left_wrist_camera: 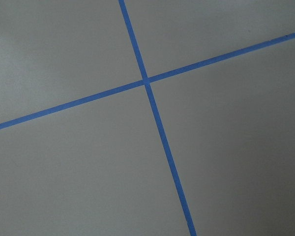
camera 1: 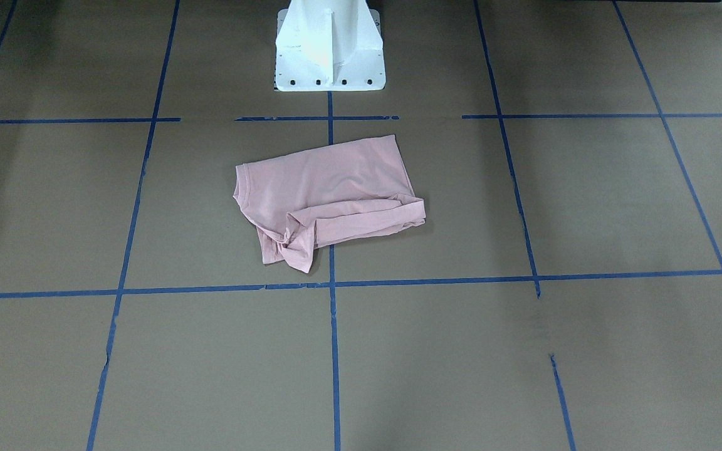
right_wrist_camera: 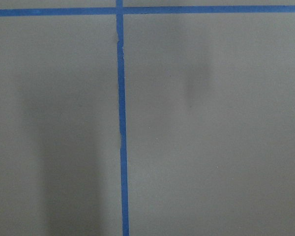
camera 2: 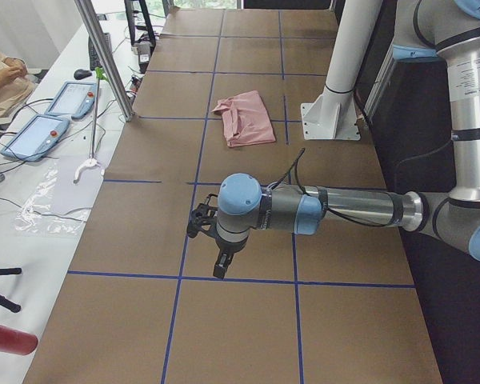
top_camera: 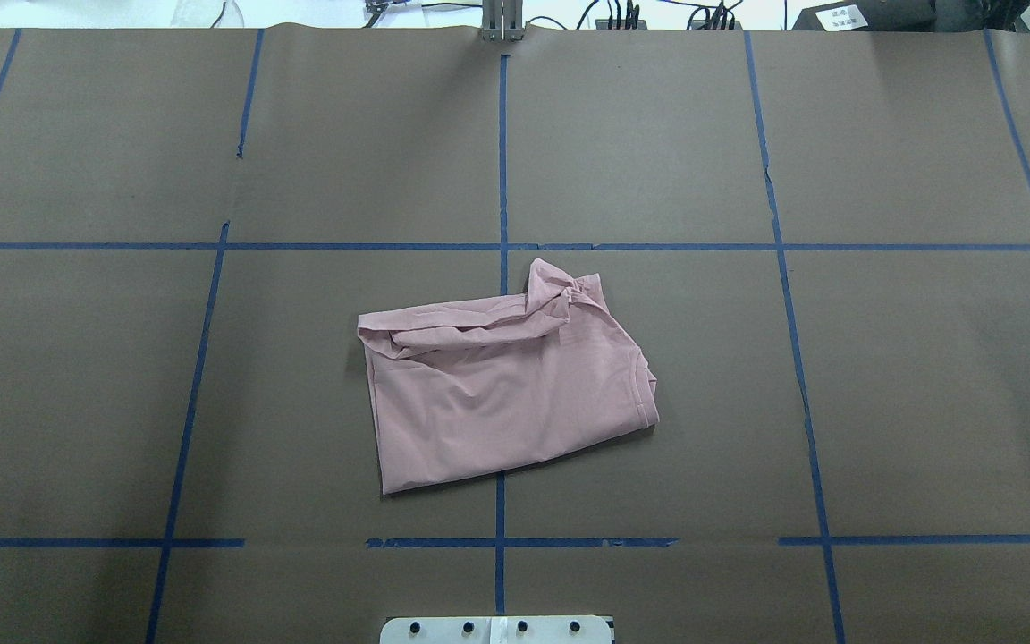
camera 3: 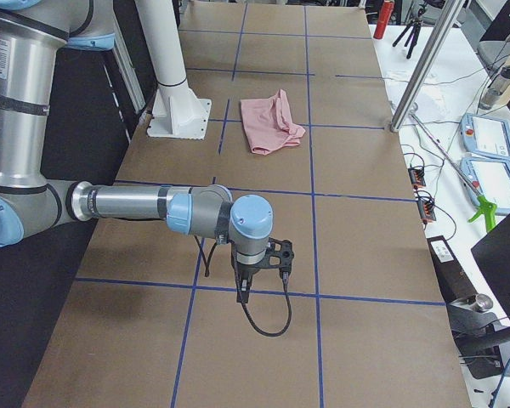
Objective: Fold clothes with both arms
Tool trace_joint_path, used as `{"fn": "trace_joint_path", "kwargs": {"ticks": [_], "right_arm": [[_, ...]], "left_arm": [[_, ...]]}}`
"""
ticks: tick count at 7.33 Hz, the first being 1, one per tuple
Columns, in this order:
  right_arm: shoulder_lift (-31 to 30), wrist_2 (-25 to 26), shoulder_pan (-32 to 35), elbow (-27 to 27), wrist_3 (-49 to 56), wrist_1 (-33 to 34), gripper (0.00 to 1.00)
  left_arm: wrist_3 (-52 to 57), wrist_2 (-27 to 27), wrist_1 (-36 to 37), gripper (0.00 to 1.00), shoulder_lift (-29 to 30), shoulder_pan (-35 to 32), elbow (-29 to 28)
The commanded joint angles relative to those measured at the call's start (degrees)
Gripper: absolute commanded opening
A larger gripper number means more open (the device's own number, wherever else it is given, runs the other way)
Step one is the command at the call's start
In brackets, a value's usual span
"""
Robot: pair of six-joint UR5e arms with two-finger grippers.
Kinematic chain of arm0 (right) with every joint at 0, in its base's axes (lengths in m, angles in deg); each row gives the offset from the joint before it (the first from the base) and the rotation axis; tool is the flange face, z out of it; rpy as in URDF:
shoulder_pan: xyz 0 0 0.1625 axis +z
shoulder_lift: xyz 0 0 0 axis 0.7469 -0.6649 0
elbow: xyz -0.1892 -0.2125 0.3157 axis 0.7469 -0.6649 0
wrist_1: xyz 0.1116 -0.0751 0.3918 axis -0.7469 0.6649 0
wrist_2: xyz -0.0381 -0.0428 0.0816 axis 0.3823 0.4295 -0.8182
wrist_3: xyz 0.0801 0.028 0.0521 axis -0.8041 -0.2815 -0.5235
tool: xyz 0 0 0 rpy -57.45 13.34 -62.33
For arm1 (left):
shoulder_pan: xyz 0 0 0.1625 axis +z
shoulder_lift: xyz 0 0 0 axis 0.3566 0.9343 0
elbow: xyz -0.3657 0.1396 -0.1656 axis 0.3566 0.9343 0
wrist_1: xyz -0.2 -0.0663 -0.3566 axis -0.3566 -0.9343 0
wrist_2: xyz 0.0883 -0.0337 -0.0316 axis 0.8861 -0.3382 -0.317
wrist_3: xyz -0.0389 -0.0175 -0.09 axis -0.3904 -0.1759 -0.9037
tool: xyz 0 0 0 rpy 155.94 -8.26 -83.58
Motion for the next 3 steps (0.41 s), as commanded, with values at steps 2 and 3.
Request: {"fn": "trace_joint_path", "kwargs": {"ticks": [2,3], "right_arm": [[0.0,-0.1,0.0,0.0,-0.1,0.0,1.0],[-0.1,-0.1,0.0,0.0,-0.1,0.0,1.0]], "left_arm": [[0.0,0.0,-0.1,1.0,0.0,0.0,-0.1],[0.0,0.0,-0.1,1.0,0.0,0.0,0.1]]}}
